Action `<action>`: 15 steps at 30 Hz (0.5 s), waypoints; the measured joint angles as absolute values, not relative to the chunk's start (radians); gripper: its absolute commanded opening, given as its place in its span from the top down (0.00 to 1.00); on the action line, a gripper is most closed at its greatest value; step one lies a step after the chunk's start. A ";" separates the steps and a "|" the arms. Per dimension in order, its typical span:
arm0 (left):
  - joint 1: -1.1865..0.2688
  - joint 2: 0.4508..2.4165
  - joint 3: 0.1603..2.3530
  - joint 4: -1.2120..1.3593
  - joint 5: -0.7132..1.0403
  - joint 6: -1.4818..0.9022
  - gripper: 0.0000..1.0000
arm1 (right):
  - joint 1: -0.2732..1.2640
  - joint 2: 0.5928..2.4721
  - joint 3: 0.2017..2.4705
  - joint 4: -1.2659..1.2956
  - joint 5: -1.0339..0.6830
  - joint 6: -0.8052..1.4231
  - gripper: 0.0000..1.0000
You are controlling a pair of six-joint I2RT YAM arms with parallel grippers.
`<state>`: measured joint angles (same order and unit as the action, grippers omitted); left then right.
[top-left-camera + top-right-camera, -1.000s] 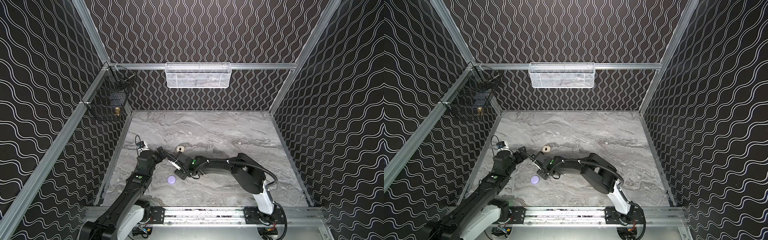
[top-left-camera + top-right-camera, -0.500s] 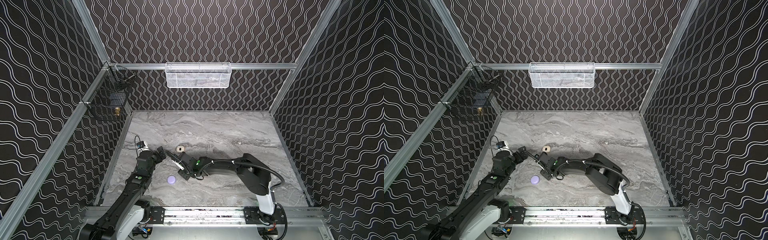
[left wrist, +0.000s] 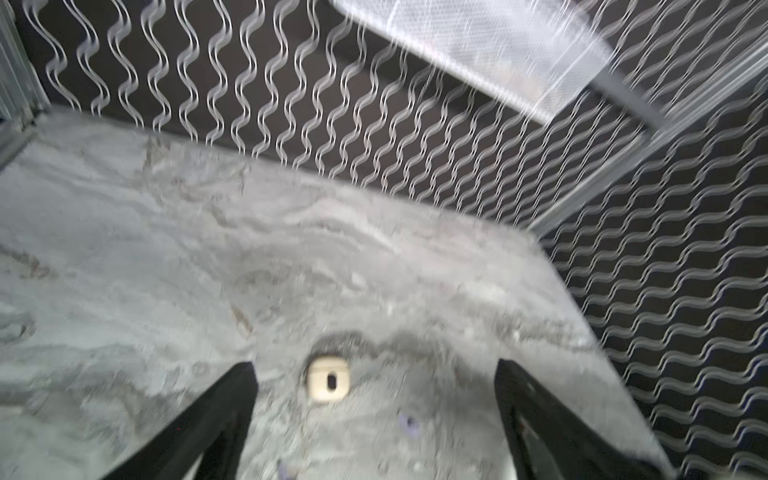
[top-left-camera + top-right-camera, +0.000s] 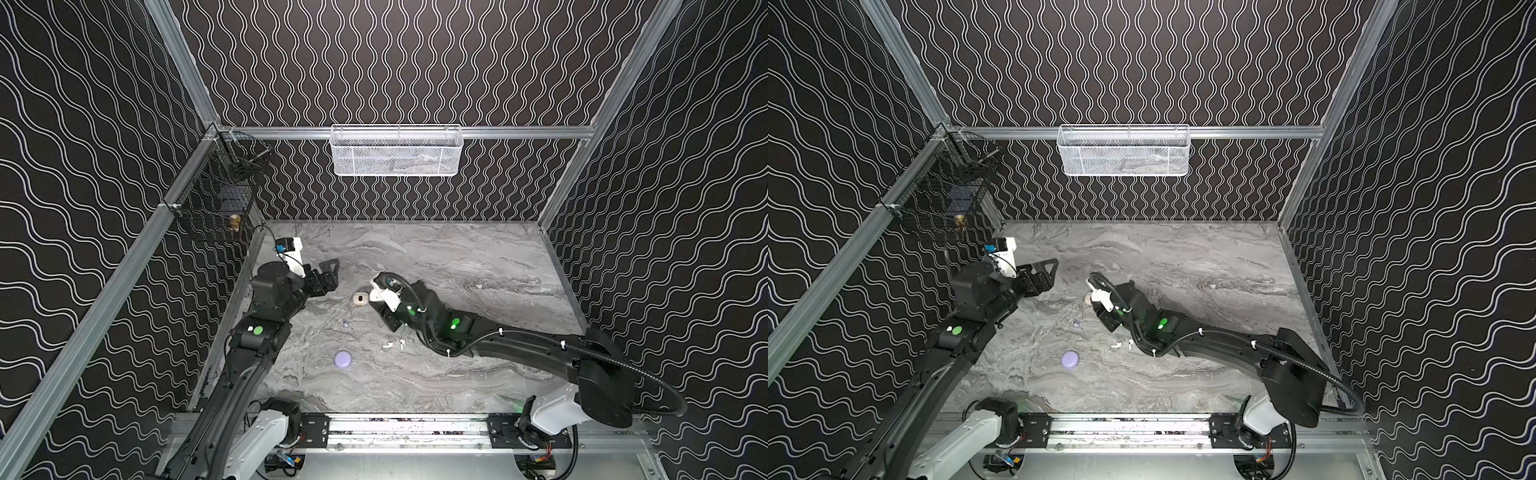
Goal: Insert the wireless bluetooth earbuds into the charging case
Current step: 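Lift the white round case off the table with the right gripper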
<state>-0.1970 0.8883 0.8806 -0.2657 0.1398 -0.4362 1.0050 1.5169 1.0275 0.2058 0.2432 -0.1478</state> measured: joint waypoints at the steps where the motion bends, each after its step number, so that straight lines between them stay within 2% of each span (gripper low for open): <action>1: -0.197 0.888 0.897 -0.292 0.149 -0.428 0.09 | 0.988 1.516 1.029 0.228 0.246 -0.164 0.83; 2: -0.197 0.883 0.915 -0.308 0.168 -0.416 0.09 | 0.966 1.516 1.041 0.233 0.247 -0.181 0.84; 5: -0.197 0.888 1.007 -0.373 0.232 -0.408 0.18 | 0.922 1.494 1.092 0.240 0.256 -0.222 0.84; 9: -0.197 0.875 1.041 -0.404 0.358 -0.393 0.24 | 0.924 1.360 1.016 0.323 0.193 -0.273 0.78; 13: -0.197 0.771 0.923 -0.423 0.498 -0.421 0.15 | 0.936 1.238 0.794 0.474 0.068 -0.325 0.78; 15: -0.197 0.719 0.910 -0.430 0.546 -0.425 0.20 | 0.942 1.216 0.746 0.500 0.016 -0.345 0.79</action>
<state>-0.1967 0.7193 0.9104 -0.4297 0.5457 -0.4248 0.9424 1.2160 0.7460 0.4999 0.0162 -0.3447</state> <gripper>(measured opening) 0.856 0.493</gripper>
